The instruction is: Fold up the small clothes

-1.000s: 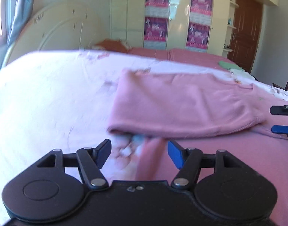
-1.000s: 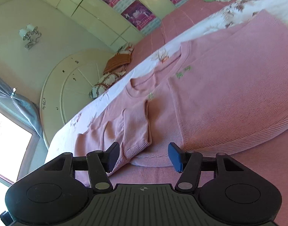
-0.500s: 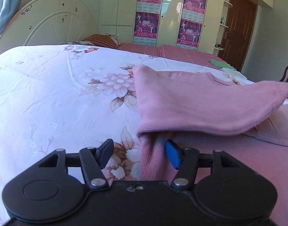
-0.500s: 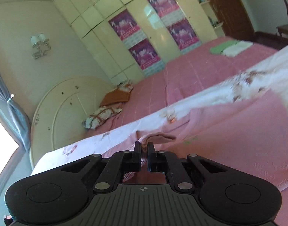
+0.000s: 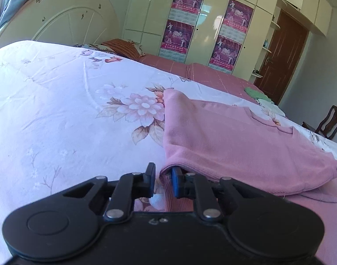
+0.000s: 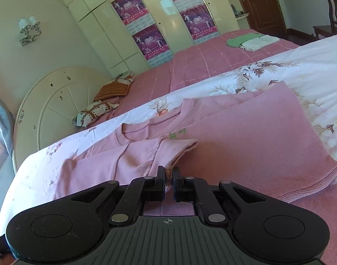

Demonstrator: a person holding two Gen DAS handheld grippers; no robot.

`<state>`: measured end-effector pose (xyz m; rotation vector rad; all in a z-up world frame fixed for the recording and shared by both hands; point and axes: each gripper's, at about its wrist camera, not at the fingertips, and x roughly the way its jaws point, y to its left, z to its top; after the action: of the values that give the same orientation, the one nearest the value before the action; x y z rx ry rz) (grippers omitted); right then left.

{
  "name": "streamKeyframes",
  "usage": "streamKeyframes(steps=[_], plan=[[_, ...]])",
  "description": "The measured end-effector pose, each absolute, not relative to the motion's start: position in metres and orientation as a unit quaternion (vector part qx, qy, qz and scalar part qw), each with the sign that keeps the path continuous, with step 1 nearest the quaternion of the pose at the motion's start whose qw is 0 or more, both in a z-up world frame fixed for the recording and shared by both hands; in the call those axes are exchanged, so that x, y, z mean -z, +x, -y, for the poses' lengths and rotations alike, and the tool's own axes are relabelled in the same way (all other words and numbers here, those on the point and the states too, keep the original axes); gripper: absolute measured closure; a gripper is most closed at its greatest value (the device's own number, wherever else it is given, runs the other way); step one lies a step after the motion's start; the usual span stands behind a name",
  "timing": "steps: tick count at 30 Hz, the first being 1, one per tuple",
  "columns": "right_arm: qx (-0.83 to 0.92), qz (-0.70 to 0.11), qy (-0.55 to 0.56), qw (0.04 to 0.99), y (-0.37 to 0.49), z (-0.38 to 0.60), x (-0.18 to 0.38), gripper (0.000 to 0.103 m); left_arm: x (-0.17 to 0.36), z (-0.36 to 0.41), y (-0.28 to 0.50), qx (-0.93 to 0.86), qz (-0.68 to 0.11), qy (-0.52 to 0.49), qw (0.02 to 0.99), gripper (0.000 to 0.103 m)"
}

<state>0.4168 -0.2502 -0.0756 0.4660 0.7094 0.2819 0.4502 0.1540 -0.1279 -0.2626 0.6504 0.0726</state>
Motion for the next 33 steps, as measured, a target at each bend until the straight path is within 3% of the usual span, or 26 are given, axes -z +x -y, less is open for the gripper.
streamKeyframes(steps=[3,6,8,9,11,12,13,16,19,20,22,24,28,31,33], plan=[[-0.131,-0.342,0.221,0.904,0.416,0.254,0.075,0.098,0.133,-0.156,0.454,-0.038,-0.338,-0.133,0.931,0.088],[-0.116,-0.376,0.207,0.896,0.421,0.255,0.093,0.098,0.134,-0.157,0.451,-0.023,-0.350,-0.120,0.929,0.081],[-0.120,-0.409,0.207,0.881,0.423,0.257,0.108,0.098,0.127,-0.162,0.441,-0.014,-0.349,-0.114,0.930,0.067],[-0.115,-0.403,0.209,0.883,0.420,0.261,0.106,0.098,0.122,-0.165,0.435,-0.013,-0.338,-0.107,0.935,0.055],[-0.099,-0.373,0.210,0.898,0.412,0.272,0.095,0.085,0.111,-0.167,0.433,-0.002,-0.314,-0.093,0.945,0.050],[-0.099,-0.359,0.217,0.902,0.413,0.278,0.092,0.056,0.107,-0.165,0.439,0.004,-0.309,-0.089,0.947,0.050],[-0.101,-0.348,0.226,0.904,0.417,0.284,0.091,0.046,0.105,-0.161,0.446,0.014,-0.305,-0.087,0.948,0.051],[-0.115,-0.358,0.248,0.893,0.445,0.287,0.096,0.046,0.105,-0.145,0.475,0.045,-0.297,-0.091,0.949,0.051],[-0.124,-0.365,0.250,0.888,0.472,0.281,0.104,0.050,0.120,-0.131,0.503,0.062,-0.317,-0.099,0.941,0.052],[-0.127,-0.376,0.249,0.883,0.480,0.277,0.109,0.058,0.127,-0.131,0.512,0.067,-0.328,-0.108,0.936,0.053],[-0.138,-0.395,0.244,0.875,0.490,0.269,0.118,0.087,0.140,-0.131,0.520,0.067,-0.336,-0.117,0.932,0.053],[-0.146,-0.390,0.210,0.884,0.490,0.261,0.117,0.101,0.143,-0.130,0.518,0.064,-0.329,-0.108,0.936,0.056],[-0.131,-0.309,0.164,0.928,0.461,0.260,0.095,0.101,0.147,-0.126,0.510,0.069,-0.319,-0.078,0.942,0.056],[-0.107,-0.364,0.109,0.919,0.468,0.253,0.121,0.100,0.143,-0.121,0.512,0.069,-0.326,-0.064,0.941,0.054],[-0.098,-0.348,0.116,0.925,0.464,0.257,0.118,0.100,0.131,-0.122,0.513,0.070,-0.318,-0.064,0.943,0.049]])
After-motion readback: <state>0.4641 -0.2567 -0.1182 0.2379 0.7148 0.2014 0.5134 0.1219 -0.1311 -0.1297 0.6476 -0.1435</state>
